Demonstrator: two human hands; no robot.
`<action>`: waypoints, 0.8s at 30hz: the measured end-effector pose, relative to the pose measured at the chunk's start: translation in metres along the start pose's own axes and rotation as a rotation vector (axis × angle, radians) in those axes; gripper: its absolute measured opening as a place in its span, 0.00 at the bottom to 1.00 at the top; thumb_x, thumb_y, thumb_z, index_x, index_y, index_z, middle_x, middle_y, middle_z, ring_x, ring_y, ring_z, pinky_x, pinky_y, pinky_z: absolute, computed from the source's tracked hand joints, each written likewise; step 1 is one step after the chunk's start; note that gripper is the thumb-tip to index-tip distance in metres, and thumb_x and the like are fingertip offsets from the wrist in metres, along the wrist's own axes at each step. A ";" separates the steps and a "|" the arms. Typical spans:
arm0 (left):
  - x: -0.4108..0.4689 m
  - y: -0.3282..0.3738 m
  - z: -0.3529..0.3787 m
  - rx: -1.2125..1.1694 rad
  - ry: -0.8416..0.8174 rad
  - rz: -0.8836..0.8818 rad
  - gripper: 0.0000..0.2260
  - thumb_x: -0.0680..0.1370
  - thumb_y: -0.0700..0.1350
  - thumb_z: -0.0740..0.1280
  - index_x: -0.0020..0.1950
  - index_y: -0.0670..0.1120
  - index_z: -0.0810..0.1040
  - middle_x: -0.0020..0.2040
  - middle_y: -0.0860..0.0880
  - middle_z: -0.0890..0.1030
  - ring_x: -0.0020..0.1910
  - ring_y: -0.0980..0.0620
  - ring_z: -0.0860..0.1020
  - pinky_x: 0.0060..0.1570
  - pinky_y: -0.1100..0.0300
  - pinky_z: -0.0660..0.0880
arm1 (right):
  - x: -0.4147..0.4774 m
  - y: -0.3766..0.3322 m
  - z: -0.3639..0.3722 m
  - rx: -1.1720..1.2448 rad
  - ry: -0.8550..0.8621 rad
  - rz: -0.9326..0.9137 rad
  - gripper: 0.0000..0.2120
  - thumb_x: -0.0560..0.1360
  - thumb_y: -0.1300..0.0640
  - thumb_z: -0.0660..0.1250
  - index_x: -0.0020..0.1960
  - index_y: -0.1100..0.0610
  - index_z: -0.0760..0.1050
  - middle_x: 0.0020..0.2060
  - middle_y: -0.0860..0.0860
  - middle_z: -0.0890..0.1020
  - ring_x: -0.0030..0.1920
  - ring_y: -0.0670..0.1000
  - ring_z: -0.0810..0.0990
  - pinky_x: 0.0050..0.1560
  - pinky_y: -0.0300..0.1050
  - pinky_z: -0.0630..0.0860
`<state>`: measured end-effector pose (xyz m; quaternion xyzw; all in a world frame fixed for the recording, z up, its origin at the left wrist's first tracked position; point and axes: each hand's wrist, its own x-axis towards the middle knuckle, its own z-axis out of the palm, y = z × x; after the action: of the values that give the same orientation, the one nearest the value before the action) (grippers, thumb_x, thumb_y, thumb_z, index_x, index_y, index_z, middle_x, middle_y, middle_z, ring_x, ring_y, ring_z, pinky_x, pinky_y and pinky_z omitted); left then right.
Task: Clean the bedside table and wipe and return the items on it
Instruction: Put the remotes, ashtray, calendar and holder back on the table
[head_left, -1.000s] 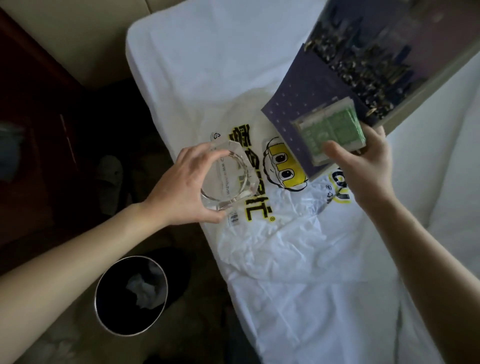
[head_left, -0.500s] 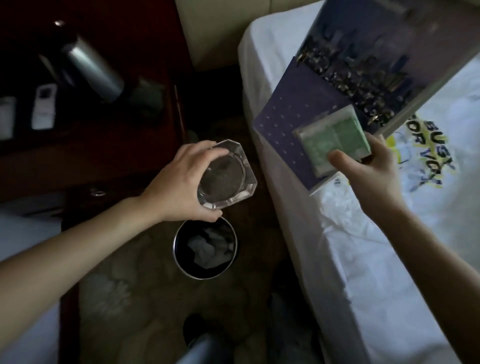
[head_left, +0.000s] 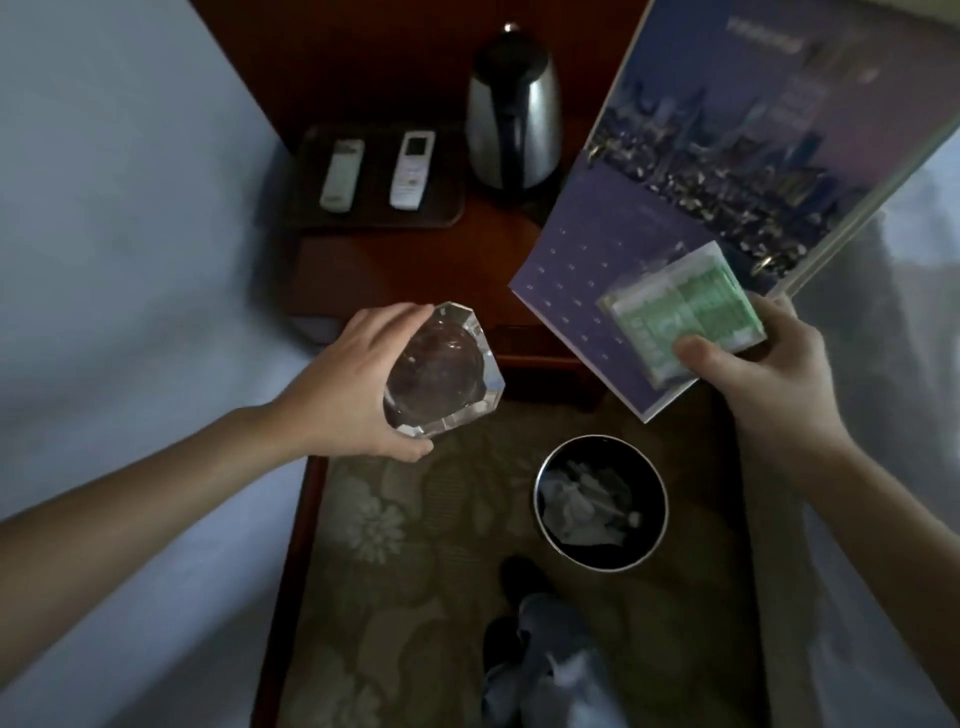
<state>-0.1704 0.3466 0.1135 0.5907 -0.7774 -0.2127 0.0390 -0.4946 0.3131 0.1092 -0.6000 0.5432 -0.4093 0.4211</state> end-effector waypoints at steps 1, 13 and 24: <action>0.000 -0.015 -0.002 -0.008 0.011 -0.029 0.55 0.54 0.67 0.65 0.76 0.46 0.53 0.73 0.49 0.59 0.70 0.56 0.53 0.64 0.61 0.57 | 0.008 -0.002 0.012 0.003 -0.019 0.000 0.13 0.61 0.46 0.72 0.39 0.27 0.75 0.45 0.36 0.73 0.51 0.41 0.76 0.51 0.35 0.74; 0.066 -0.195 -0.009 -0.148 0.191 -0.366 0.48 0.53 0.62 0.71 0.71 0.53 0.62 0.66 0.48 0.69 0.66 0.46 0.66 0.63 0.48 0.70 | 0.114 -0.030 0.119 0.060 -0.303 -0.085 0.18 0.56 0.45 0.71 0.44 0.29 0.77 0.50 0.40 0.73 0.49 0.31 0.76 0.45 0.23 0.70; 0.125 -0.279 0.059 -0.143 0.288 -0.562 0.47 0.55 0.66 0.71 0.69 0.48 0.62 0.63 0.43 0.71 0.62 0.42 0.66 0.58 0.54 0.65 | 0.154 -0.018 0.204 -0.083 -0.306 -0.065 0.21 0.56 0.45 0.70 0.48 0.35 0.75 0.50 0.42 0.72 0.48 0.30 0.75 0.44 0.22 0.69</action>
<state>0.0254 0.1878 -0.0687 0.8021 -0.5533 -0.1833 0.1296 -0.2838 0.1725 0.0685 -0.6896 0.4695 -0.3034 0.4603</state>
